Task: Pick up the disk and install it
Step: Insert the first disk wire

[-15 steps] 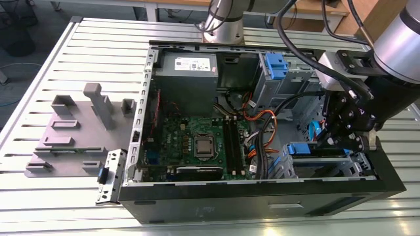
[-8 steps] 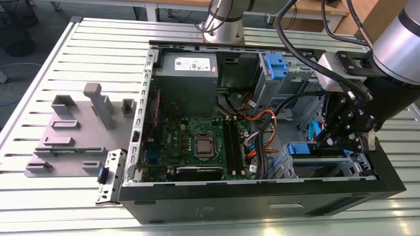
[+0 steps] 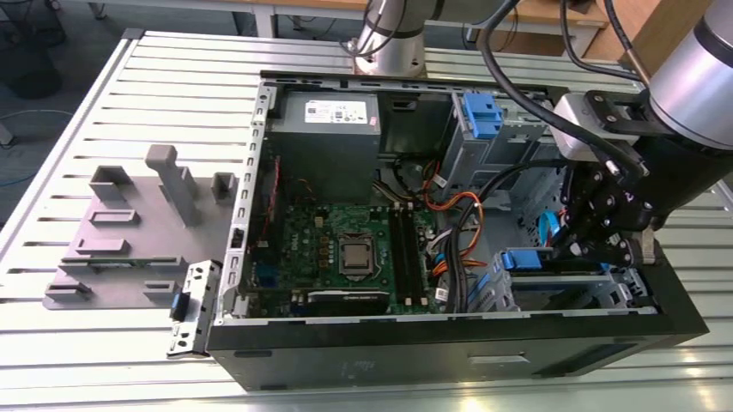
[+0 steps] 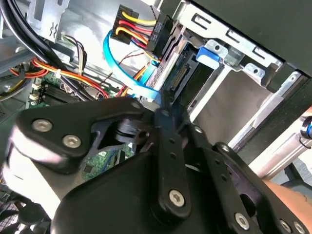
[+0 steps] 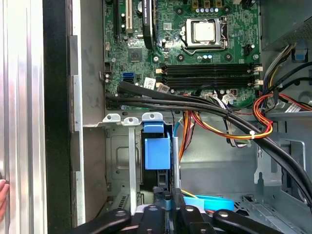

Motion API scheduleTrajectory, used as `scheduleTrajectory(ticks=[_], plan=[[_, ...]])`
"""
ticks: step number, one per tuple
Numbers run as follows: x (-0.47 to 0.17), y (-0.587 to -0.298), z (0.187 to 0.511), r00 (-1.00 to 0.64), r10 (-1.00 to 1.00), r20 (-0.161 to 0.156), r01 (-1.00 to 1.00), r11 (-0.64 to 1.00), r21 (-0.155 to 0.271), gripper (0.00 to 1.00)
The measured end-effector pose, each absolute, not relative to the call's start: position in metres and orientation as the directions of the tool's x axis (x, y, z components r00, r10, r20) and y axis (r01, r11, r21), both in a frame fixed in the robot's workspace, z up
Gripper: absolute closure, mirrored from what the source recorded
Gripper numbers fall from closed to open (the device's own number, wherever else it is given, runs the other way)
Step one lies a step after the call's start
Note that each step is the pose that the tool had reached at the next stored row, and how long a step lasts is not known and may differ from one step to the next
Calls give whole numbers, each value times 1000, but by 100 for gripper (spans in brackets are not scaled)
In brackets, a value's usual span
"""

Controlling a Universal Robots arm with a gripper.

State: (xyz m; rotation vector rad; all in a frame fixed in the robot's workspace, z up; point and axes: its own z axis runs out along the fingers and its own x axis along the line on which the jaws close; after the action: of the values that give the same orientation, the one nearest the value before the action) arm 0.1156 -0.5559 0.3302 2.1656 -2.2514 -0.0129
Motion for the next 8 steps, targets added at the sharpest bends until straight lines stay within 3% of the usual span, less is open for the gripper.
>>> scheduleTrajectory(ticks=[2, 8], plan=[[116, -556, 330, -39, -999, 7, -999, 39, 18, 71], [116, -556, 330, -39, -999, 8, -999, 39, 18, 54]])
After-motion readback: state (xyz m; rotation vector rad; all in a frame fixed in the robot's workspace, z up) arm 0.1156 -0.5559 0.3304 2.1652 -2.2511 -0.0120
